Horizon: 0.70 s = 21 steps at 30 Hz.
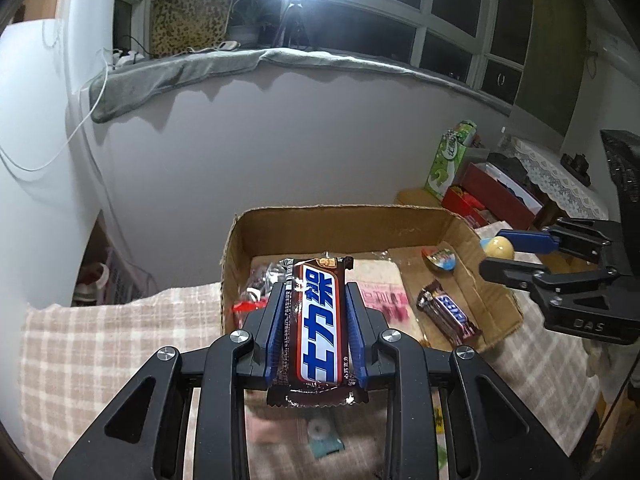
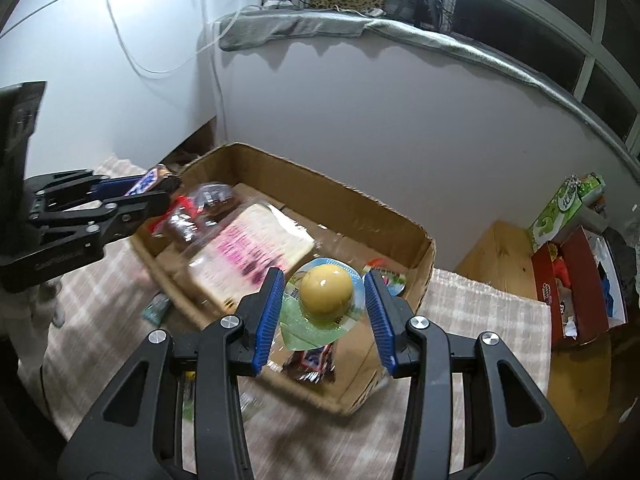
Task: Organize snacks
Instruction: 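Carry the chocolate bar and jelly cup into the box and open both grippers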
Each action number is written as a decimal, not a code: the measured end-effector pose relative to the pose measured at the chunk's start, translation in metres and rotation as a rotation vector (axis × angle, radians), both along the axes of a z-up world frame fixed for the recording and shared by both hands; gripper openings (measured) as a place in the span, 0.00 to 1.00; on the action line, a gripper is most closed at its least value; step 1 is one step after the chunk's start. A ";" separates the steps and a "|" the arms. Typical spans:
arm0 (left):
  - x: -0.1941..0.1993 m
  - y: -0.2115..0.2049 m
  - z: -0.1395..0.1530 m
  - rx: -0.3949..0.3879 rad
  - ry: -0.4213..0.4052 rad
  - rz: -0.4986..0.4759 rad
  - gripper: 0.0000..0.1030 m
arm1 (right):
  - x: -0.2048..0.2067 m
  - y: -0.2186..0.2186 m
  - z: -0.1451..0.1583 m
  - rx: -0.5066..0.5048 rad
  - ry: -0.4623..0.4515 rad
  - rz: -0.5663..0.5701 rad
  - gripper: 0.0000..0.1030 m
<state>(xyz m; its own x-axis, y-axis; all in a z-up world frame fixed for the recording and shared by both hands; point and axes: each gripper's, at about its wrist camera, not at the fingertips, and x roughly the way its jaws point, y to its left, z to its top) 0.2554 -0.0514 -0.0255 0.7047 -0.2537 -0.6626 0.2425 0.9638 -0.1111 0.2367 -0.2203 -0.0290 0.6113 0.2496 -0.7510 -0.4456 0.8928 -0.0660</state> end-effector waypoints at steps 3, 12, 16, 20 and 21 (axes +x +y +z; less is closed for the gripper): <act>0.007 0.000 -0.004 0.002 0.007 0.005 0.26 | 0.016 -0.001 -0.009 0.000 0.014 -0.022 0.42; 0.017 -0.006 -0.019 0.028 0.036 0.010 0.26 | 0.038 0.000 -0.029 -0.005 0.045 -0.044 0.43; 0.018 -0.006 -0.020 0.028 0.046 0.010 0.35 | 0.039 0.002 -0.032 -0.015 0.050 -0.038 0.54; 0.017 -0.006 -0.016 0.025 0.034 0.020 0.54 | 0.033 0.002 -0.027 -0.024 0.012 -0.049 0.78; 0.017 -0.005 -0.016 0.024 0.034 0.020 0.54 | 0.032 0.001 -0.026 -0.021 0.014 -0.049 0.79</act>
